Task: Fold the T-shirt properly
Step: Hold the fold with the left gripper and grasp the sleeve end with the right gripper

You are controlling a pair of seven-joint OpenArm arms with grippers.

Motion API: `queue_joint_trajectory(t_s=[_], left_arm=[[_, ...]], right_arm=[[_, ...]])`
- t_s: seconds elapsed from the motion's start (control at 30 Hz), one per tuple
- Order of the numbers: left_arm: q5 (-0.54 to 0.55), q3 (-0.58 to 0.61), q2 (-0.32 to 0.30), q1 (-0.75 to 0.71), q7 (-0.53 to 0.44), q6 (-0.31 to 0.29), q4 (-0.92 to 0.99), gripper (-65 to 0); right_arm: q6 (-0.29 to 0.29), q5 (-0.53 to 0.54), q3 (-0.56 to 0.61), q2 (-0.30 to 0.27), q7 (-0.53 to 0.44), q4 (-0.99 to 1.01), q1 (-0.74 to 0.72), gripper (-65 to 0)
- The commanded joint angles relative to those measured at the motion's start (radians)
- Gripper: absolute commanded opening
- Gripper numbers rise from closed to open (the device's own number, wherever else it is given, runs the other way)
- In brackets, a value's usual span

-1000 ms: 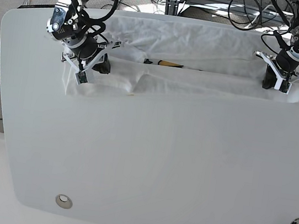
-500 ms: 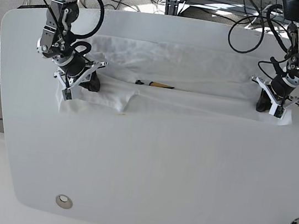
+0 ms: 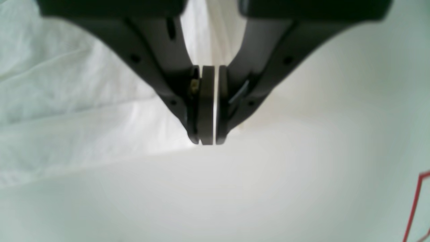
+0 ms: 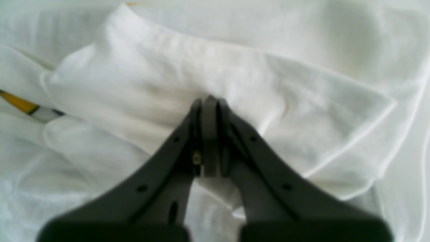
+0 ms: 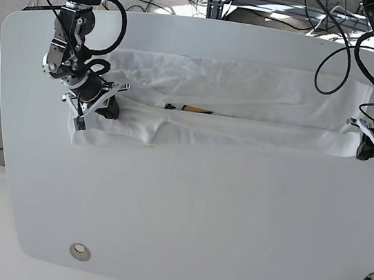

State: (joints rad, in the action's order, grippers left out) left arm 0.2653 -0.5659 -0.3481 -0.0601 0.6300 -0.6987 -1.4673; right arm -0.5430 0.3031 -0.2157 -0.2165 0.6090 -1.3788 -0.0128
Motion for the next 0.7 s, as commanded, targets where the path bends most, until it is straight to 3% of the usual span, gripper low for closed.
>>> queue_joint_trajectory(t_s=[0.0, 0.37, 0.67], left_arm=[[0.030, -0.015, -0.029, 0.022, -0.012, 0.001, -0.017, -65.0], [0.032, -0.102, 0.002, -0.008, -0.011, 0.001, -0.017, -65.0], [0.029, -0.098, 0.002, -0.019, -0.011, 0.001, -0.020, -65.0]], right_arm=[[0.005, -0.006, -0.001, -0.011, 0.005, -0.011, -0.011, -65.0], [0.005, -0.005, 0.000, -0.010, 0.005, -0.009, -0.008, -65.0], [0.004, -0.006, 0.000, 0.004, 0.005, -0.009, -0.008, -65.0]])
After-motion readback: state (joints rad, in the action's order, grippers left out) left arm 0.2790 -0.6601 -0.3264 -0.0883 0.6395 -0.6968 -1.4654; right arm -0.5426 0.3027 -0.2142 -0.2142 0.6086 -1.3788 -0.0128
